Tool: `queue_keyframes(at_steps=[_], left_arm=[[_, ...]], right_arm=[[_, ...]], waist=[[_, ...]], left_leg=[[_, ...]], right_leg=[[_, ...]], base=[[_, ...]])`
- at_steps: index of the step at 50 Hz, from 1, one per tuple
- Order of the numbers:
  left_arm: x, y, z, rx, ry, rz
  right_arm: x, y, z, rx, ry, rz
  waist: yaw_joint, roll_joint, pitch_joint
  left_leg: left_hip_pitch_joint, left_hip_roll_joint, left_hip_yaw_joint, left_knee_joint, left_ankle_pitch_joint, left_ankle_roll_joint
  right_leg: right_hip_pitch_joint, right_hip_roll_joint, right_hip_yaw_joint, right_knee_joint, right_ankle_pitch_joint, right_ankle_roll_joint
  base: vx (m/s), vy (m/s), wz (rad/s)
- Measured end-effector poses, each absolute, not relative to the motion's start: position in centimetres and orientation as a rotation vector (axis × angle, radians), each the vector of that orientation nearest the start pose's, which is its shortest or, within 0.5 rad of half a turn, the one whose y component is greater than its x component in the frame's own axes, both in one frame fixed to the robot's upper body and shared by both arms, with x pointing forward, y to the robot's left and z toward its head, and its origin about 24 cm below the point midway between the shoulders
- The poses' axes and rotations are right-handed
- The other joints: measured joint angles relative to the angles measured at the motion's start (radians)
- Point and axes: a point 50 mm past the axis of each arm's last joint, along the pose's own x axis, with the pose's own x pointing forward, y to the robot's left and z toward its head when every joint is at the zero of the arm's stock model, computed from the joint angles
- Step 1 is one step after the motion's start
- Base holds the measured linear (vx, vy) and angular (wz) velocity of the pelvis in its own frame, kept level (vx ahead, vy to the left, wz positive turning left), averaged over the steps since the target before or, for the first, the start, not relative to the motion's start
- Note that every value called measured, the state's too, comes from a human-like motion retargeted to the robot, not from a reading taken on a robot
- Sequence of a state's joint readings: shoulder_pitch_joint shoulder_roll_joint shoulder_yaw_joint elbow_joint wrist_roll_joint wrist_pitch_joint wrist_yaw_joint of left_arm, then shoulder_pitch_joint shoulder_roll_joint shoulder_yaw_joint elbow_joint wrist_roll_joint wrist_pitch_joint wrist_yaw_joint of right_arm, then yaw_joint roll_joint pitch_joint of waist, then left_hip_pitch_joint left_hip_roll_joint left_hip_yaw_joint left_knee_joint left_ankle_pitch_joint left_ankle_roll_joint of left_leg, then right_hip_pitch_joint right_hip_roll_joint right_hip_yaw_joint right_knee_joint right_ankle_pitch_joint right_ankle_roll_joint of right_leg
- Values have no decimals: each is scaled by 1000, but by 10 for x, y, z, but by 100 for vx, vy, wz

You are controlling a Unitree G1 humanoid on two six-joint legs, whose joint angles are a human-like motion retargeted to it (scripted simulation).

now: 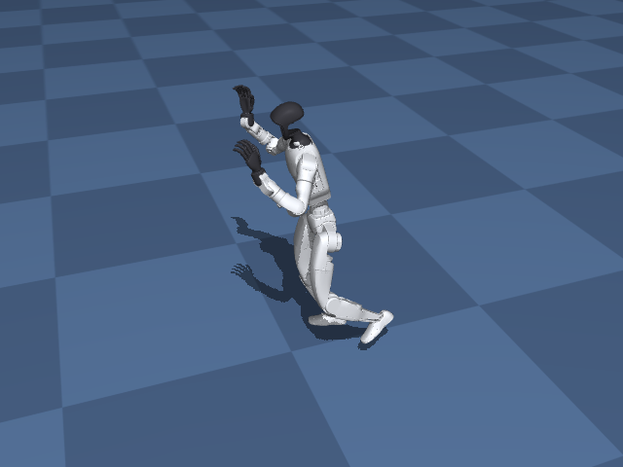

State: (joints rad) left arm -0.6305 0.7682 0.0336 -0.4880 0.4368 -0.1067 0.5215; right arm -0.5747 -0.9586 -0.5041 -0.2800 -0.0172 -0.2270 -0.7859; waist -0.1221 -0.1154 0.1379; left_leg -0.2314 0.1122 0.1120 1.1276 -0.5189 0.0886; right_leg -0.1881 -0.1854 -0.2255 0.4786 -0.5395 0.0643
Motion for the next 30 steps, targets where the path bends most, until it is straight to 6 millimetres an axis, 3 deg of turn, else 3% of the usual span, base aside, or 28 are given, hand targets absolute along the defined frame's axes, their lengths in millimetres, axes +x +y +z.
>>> queue_keyframes(at_steps=[2,5,7,9,10,12,14,15,17,20,23,25,27,30], left_arm=[[212,212,311,815,-1333,524],[200,268,277,875,-1087,620],[185,303,266,961,-966,707],[165,332,264,1042,-891,765],[155,345,265,1071,-855,799],[139,362,278,1153,-826,864],[131,367,311,1237,-901,951],[128,365,330,1280,-960,991],[122,352,366,1317,-1113,1077],[115,320,399,1253,-1368,1128],[134,281,394,1129,-1525,990],[153,254,386,1066,-1566,827],[173,226,377,1004,-1572,649],[201,175,355,965,-1574,359]], right_arm=[[166,-255,372,-344,-1655,-774],[178,-212,344,-400,-1607,-518],[183,-193,325,-484,-1563,-424],[176,-169,308,-505,-1576,-214],[175,-159,298,-447,-1551,-108],[176,-143,278,-316,-1451,75],[179,-142,260,-315,-1335,120],[181,-145,250,-363,-1278,121],[188,-158,224,-495,-1113,81],[190,-183,184,-535,-848,0],[176,-224,164,-463,-658,-165],[163,-257,158,-434,-569,-326],[151,-291,161,-445,-534,-540],[134,-332,171,-551,-544,-859]], waist=[[106,-52,-38],[284,-127,-80],[377,-122,-79],[423,-64,-56],[432,-23,-37],[420,59,-10],[390,50,-7],[365,44,8],[305,34,37],[171,41,40],[-29,125,4],[-154,184,-14],[-255,192,-18],[-320,146,-10]], left_leg=[[-59,-35,80,-136,-9,10],[-67,-88,236,-527,59,-8],[-32,-103,330,-822,113,-56],[8,-93,379,-1013,142,-120],[30,-82,377,-1065,163,-144],[54,-45,277,-1025,222,-123],[-8,-70,190,-840,133,-10],[-30,-86,162,-719,48,41],[-26,-113,130,-572,-67,64],[61,-130,66,-590,-89,-4],[173,-95,-67,-737,28,-103],[227,-58,-150,-817,145,-168],[282,-42,-183,-866,241,-224],[401,13,-80,-864,271,-232]], right_leg=[[71,-1,35,-100,67,38],[175,-7,117,-245,263,84],[257,17,173,-313,409,95],[357,63,203,-326,486,82],[408,87,202,-302,492,63],[386,95,125,-14,389,2],[199,-8,66,423,259,-2],[143,-54,62,567,208,-19],[35,-77,109,730,142,-21],[-111,-62,120,741,105,-21],[-148,-56,-23,445,123,-32],[-108,-49,-144,111,201,-20],[-52,-62,-207,-246,289,43],[-54,-130,-143,-462,270,127]], base=[[127,-22,-129],[132,-7,-163],[134,13,-142],[134,22,-82],[133,25,-36],[127,25,1],[116,23,69],[112,22,117],[112,17,127],[115,7,149],[117,-7,241],[114,-23,284],[113,-42,275],[112,-62,187]])
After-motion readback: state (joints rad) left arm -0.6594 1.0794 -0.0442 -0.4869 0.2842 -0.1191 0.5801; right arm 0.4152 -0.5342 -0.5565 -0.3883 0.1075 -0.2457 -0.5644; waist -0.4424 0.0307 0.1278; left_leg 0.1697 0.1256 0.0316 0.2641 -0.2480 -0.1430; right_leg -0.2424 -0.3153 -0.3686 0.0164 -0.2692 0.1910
